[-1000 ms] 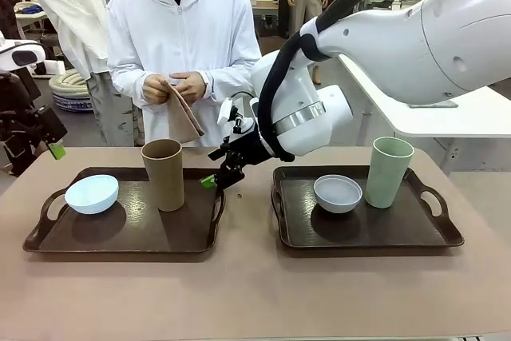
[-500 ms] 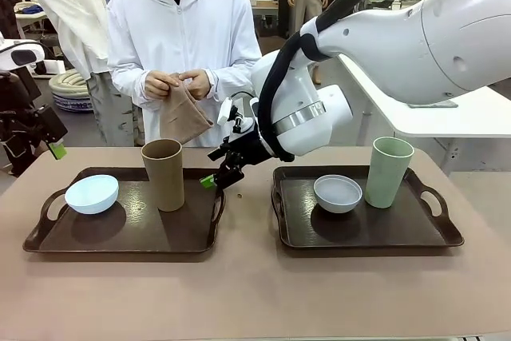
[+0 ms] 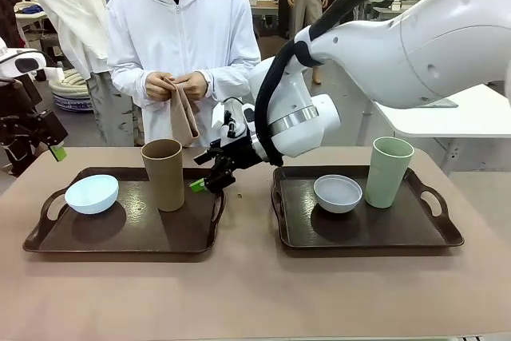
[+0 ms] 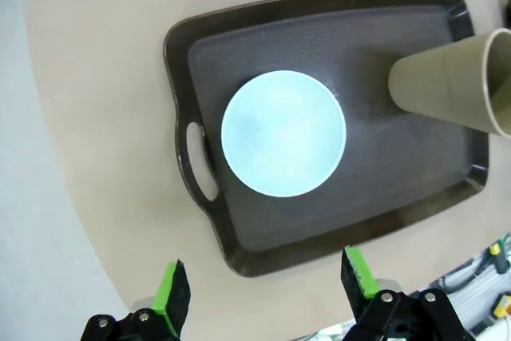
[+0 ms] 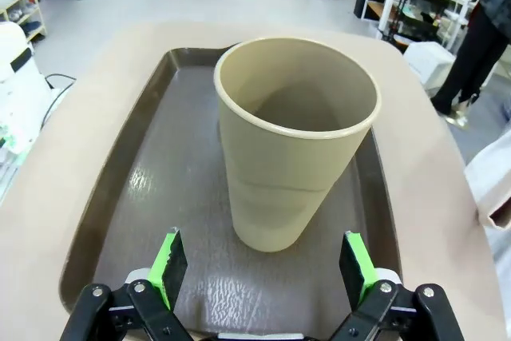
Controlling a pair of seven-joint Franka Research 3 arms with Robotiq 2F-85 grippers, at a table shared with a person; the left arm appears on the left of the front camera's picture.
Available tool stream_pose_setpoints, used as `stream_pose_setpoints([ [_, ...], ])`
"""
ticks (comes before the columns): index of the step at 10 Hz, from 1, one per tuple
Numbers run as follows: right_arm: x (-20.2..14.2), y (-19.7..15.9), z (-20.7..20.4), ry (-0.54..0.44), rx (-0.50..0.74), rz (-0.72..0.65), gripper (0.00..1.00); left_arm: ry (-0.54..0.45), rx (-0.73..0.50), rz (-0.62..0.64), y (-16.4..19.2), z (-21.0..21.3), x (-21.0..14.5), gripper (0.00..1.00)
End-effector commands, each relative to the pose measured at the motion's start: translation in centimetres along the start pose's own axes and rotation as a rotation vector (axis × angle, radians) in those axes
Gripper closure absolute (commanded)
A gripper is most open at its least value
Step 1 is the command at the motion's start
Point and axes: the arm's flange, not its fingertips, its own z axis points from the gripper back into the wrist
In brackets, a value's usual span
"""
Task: Set up a tray with a mat and arrange the tableware.
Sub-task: Pick up the Picnic Bowl and Reusable plastic cup from the Handle tray in front of the human's position and hold them in the air.
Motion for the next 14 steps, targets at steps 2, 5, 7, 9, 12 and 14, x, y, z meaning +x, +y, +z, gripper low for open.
stream_pose_setpoints([
  [2, -1.7, -1.7, -1.8, -0.060, -0.023, 0.002, 0.00, 0.014, 0.011, -0.065, 1.2, -2.7, 1.2, 0.00],
  [5, -1.9, -2.0, -3.8, -0.107, -0.019, -0.014, 0.00, 0.047, -0.004, -0.072, 1.8, -4.9, 2.0, 0.00],
  [7, -1.9, -1.8, -5.5, -0.125, 0.012, -0.030, 0.00, 0.053, 0.007, -0.063, 2.0, -5.7, 2.3, 0.00],
  [9, -1.8, -1.6, -6.3, -0.130, 0.032, -0.042, 0.00, 0.064, 0.018, -0.048, 2.3, -6.2, 2.6, 0.00],
  [12, -1.6, -1.8, -7.5, -0.132, 0.043, -0.034, 0.00, 0.068, 0.019, -0.040, 2.5, -7.9, 3.9, 0.00],
  [14, -1.8, -1.9, -7.9, -0.143, 0.041, -0.033, 0.00, 0.054, 0.008, -0.012, 2.9, -9.4, 4.7, 0.00],
])
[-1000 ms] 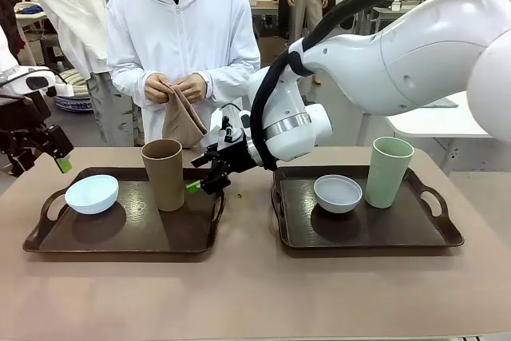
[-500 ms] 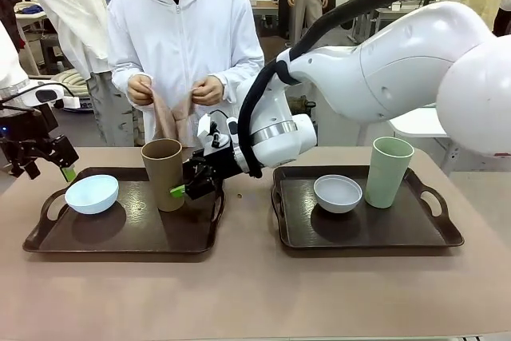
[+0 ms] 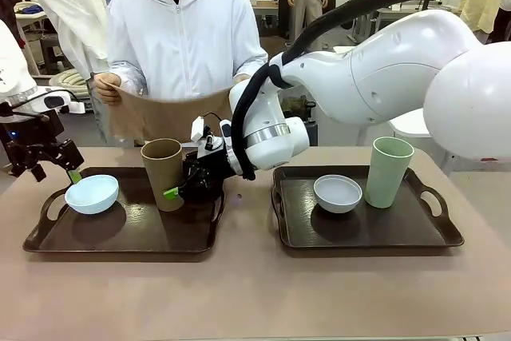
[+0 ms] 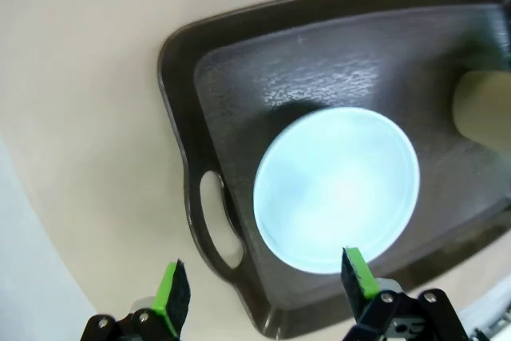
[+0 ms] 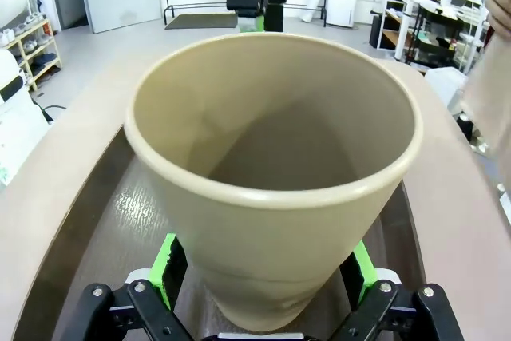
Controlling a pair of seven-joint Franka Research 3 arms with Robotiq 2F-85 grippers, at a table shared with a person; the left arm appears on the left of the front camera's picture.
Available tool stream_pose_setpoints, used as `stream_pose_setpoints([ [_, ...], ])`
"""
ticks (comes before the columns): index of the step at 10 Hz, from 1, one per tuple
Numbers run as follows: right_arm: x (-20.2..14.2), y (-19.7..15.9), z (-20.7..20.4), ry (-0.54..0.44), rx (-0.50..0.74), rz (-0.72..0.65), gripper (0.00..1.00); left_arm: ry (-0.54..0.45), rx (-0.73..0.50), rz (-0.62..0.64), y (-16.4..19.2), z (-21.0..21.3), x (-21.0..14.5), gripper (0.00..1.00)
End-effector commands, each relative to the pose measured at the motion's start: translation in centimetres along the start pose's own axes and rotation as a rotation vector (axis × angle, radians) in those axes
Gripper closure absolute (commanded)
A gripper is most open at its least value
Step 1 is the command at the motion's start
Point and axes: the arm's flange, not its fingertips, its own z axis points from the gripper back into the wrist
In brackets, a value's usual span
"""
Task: Set up a tray with a mat and arrange the tableware.
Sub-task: Pick up the Picnic Bowl and Reusable plastic cup from the Handle tray in front of the human's position and hold them in the air.
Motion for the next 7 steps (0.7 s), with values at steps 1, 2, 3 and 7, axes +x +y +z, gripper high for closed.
stream_pose_setpoints([
  [1, -0.5, -0.4, -0.6, -0.029, -0.016, 0.009, 0.00, -0.028, 0.005, 0.054, 0.4, -1.2, 1.5, 0.00],
  [2, -0.5, -0.4, -0.6, -0.033, -0.018, 0.012, 0.00, -0.045, 0.022, 0.094, 0.2, -1.6, 1.7, 0.00],
  [3, -0.6, -0.5, -0.6, -0.034, -0.018, 0.013, 0.00, -0.048, 0.041, 0.142, 0.2, -1.9, 1.9, 0.00],
  [7, -0.8, -0.7, -0.2, -0.034, -0.019, 0.010, 0.00, -0.088, 0.060, 0.211, -0.5, -2.3, 2.6, 0.00],
])
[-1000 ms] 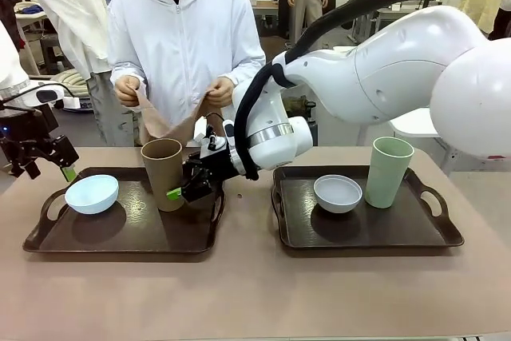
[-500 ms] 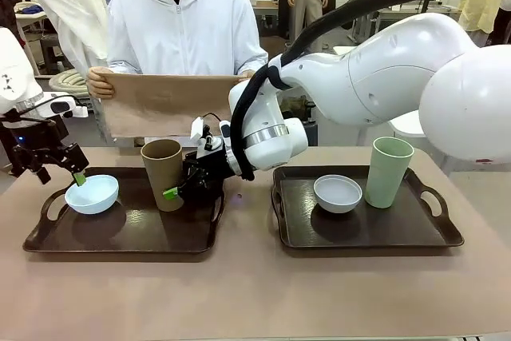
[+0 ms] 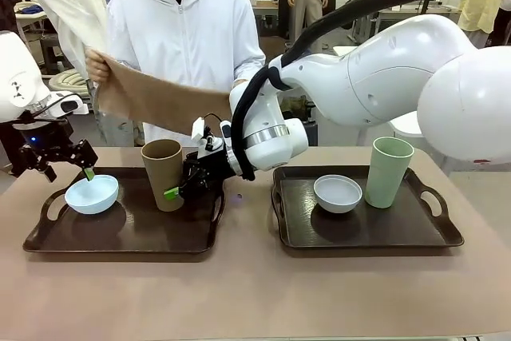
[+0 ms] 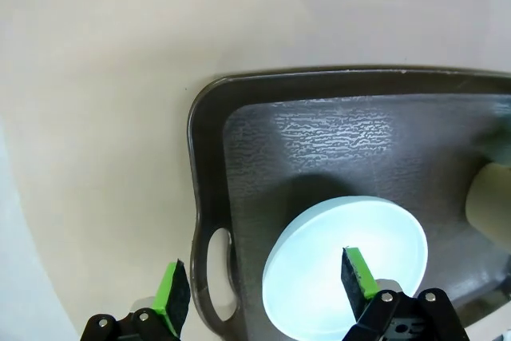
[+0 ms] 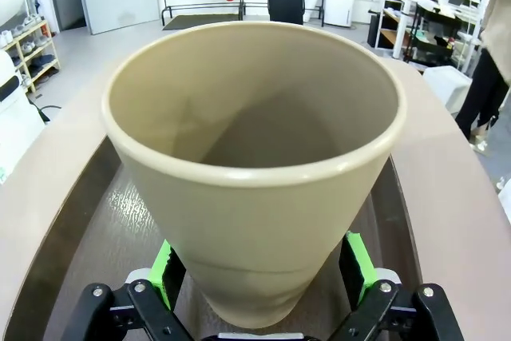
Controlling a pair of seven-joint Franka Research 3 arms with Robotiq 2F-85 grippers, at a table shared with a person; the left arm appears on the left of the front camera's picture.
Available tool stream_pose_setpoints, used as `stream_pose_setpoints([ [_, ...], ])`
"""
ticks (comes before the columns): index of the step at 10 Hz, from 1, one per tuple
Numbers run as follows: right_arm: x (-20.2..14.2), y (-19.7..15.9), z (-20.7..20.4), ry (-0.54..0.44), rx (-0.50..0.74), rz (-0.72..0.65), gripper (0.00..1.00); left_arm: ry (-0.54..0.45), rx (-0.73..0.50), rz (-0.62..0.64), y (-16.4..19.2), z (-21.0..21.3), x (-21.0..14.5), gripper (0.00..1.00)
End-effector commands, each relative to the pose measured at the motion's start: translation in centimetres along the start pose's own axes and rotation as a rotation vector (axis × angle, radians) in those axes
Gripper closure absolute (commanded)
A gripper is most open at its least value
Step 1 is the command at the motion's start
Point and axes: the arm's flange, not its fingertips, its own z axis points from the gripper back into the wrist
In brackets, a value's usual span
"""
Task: Set up a tray with a mat and arrange the tableware.
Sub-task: Pick up the Picnic Bowl and Reusable plastic cup from the Handle tray in front of the human's position and hold them in the air.
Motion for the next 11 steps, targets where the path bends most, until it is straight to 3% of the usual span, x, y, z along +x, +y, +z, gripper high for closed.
stream_pose_setpoints([
  [1, -0.3, -0.3, -0.1, -0.035, -0.013, 0.015, 0.00, -0.009, 0.033, 0.040, -0.6, -0.4, 0.3, 0.00],
  [8, -0.7, -0.7, 0.7, -0.060, -0.016, 0.006, 0.00, 0.104, 0.000, 0.106, -1.0, -2.2, -0.7, 0.00],
  [11, -0.7, -0.6, 0.2, -0.061, -0.006, 0.010, 0.00, 0.122, -0.020, 0.103, -1.1, -2.6, -0.7, 0.22],
])
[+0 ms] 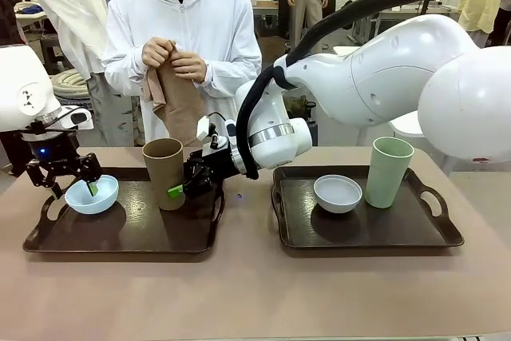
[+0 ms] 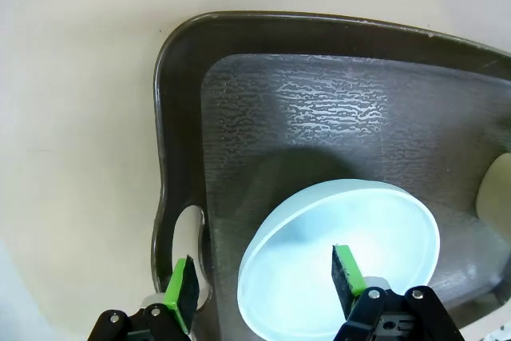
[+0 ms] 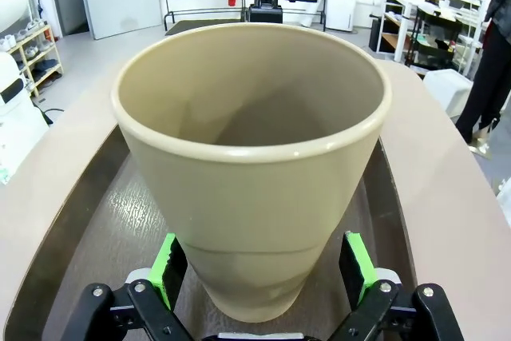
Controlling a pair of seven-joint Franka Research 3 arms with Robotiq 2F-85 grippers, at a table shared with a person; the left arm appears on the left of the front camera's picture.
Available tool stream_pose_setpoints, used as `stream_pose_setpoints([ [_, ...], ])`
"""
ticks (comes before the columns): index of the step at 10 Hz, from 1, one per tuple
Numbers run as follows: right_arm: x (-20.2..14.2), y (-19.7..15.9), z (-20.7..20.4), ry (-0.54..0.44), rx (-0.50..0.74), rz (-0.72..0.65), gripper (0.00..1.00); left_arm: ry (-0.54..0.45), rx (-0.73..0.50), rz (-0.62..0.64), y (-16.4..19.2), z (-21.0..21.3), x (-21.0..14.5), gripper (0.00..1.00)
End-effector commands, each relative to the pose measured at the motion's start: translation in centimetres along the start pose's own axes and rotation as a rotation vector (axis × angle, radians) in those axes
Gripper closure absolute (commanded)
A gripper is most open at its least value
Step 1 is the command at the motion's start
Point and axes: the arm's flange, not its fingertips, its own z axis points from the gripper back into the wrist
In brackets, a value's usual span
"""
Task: Set up a tray with a mat and arrange the tableware.
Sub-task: Pick up the Picnic Bowl and Reusable plastic cup from the Handle tray in front of the human's position and hold them in the air.
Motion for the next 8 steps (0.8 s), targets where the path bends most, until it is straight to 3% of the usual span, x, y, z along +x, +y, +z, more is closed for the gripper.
stream_pose_setpoints([
  [1, -0.28, -0.06, -0.76, -0.045, -0.012, 0.020, 0.00, 0.019, -0.022, 0.022, -0.36, 0.10, 0.22, 0.24],
  [2, -0.25, -0.02, -0.98, -0.049, -0.009, 0.020, 0.00, 0.021, -0.024, 0.024, -0.42, 0.14, 0.13, 0.22],
  [3, -0.25, -0.14, -1.24, -0.051, -0.005, 0.014, 0.00, 0.021, -0.027, 0.023, -0.37, 0.13, 0.16, 0.35],
  [4, -0.29, -0.20, -1.49, -0.062, 0.001, 0.014, 0.00, 0.025, -0.033, 0.021, -0.38, 0.10, 0.19, 0.36],
  [5, -0.27, -0.17, -1.62, -0.073, 0.009, 0.011, 0.00, 0.029, -0.032, 0.019, -0.38, 0.09, 0.12, 0.50],
  [6, -0.29, -0.21, -1.66, -0.084, 0.015, 0.008, 0.58, 0.033, -0.037, 0.020, -0.39, 0.13, 0.09, 0.83],
  [7, -0.41, -0.24, -1.60, -0.085, 0.015, 0.005, 0.58, 0.033, -0.038, 0.019, -0.39, 0.14, 0.03, 0.98],
  [8, -0.47, -0.37, -1.52, -0.086, 0.012, 0.006, 1.00, 0.032, -0.038, 0.017, -0.32, 0.20, 0.13, 1.00],
])
